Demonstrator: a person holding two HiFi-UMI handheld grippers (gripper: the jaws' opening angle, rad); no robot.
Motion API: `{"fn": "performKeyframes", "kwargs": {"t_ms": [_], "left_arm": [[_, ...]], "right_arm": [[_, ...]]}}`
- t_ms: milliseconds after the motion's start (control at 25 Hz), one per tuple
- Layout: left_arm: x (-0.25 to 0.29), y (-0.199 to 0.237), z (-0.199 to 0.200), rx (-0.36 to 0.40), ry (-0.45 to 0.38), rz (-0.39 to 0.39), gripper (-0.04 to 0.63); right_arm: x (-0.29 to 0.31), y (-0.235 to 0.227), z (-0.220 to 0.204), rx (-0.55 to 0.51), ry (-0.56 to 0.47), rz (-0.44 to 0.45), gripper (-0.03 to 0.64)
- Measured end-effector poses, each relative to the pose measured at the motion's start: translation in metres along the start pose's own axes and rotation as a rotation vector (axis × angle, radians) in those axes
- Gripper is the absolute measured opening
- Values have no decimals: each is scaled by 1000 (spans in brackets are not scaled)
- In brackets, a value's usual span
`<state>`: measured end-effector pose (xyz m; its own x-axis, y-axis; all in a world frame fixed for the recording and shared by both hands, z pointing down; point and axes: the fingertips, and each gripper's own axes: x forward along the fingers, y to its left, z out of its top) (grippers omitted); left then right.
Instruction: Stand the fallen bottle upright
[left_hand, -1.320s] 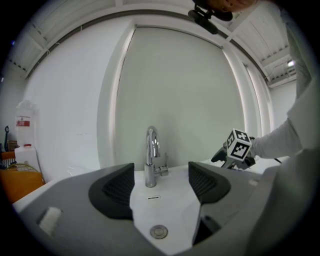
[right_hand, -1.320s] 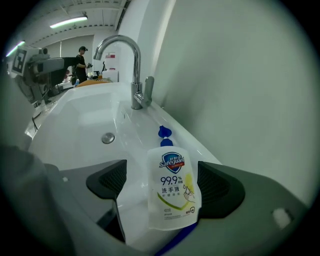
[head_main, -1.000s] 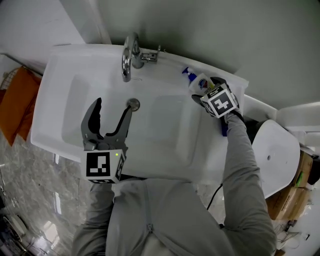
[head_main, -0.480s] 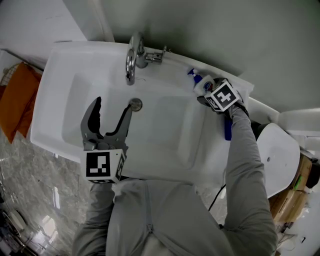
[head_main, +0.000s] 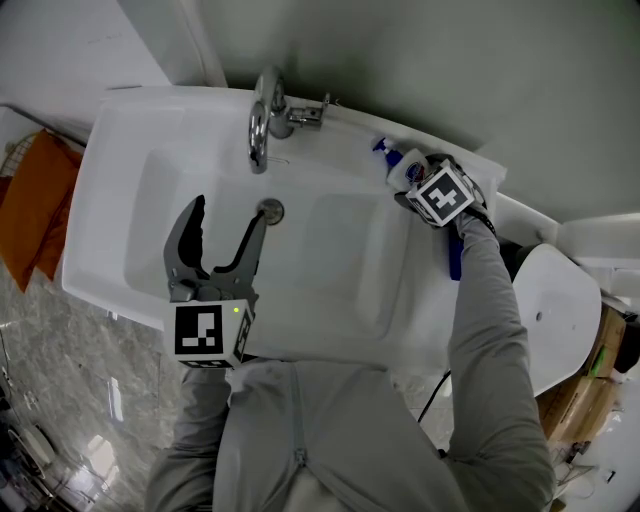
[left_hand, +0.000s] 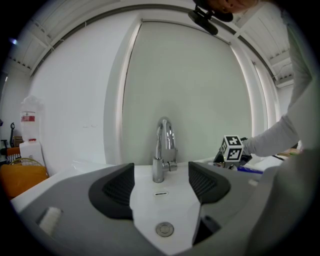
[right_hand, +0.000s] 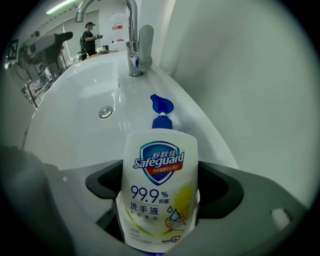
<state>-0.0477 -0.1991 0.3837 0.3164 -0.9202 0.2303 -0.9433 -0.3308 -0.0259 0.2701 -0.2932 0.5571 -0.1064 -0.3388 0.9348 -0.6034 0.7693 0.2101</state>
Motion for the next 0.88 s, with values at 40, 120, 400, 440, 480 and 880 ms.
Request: {"fn": "performKeyframes", "kwargs": {"t_ms": [40,120,400,440,480,880], "left_arm": [[0,0,0,0,-1,0,373],[0,0,0,-1,-3,-2,373],[-3,-1,2,0,-11,-6,373],[-4,-1,3,2,-13,-7,373],[-5,-1,4,3,-15,-8,373],[-12,4,13,22,-33,-17,373]], "right_arm": [[0,1,0,0,0,-4,430],[-1,2,1,0,-7,-14,430],[-10,2,7,52,-86,-47,431],[-13,2,9,67,-106,-55,431],[-17,1,12,84,-129,-64,431],[-60,-5,33,288,-428,-186,431]]}}
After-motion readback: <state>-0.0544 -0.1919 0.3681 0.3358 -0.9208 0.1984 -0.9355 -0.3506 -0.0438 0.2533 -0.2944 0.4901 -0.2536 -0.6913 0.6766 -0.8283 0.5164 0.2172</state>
